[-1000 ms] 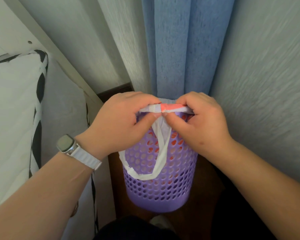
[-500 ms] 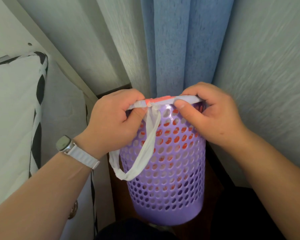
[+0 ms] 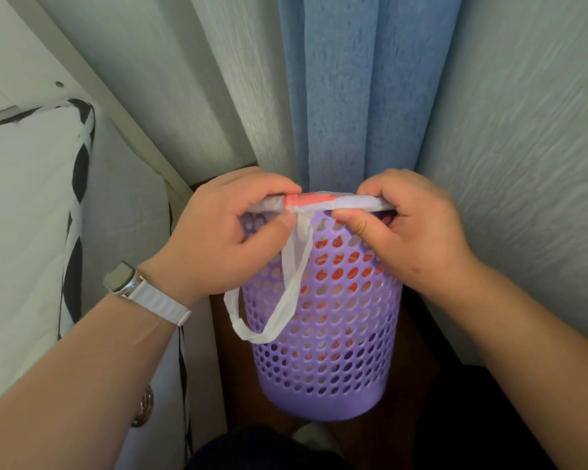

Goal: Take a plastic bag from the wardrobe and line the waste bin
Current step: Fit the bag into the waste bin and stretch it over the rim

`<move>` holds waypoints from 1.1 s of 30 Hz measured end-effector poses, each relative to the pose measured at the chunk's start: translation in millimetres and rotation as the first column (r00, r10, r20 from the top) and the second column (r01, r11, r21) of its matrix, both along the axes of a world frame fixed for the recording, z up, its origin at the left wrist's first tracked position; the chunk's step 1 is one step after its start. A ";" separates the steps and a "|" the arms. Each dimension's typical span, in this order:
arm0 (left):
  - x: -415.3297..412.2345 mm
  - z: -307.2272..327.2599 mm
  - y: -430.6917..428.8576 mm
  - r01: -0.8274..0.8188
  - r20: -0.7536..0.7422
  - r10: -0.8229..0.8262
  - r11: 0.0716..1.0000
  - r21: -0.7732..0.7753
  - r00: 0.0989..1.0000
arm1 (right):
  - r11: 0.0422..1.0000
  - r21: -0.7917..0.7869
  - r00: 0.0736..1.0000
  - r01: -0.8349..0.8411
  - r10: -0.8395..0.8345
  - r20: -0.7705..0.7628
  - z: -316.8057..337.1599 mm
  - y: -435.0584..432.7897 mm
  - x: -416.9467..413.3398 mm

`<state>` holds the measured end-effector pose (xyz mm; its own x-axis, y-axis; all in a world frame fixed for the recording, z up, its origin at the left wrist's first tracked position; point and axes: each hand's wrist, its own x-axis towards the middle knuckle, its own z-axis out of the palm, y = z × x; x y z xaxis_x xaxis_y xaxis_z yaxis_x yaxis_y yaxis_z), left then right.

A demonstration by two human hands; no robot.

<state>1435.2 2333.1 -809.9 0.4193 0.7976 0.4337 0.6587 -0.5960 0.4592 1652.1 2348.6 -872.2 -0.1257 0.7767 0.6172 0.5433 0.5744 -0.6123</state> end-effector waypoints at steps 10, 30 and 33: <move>6.1 -5.8 4.6 0.036 -0.205 -0.013 0.994 0.108 0.979 | 0.997 -0.072 0.999 0.037 -0.037 -0.006 3.2 -12.0 -12.3; -1.1 -1.9 2.0 -0.202 -0.025 0.205 0.975 0.097 0.978 | 1.000 0.027 0.985 -0.010 0.015 -0.170 5.0 -2.4 0.6; 0.9 -1.2 0.8 -0.190 -0.036 0.194 0.978 0.081 0.980 | 0.997 -0.077 0.975 -0.007 -0.010 -0.221 4.7 -3.9 -1.4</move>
<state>1436.1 2333.9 -811.1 0.2811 0.8301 0.4815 0.7827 -0.4887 0.3855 1650.7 2344.7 -867.5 0.0087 0.8229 0.5681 0.3901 0.5203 -0.7597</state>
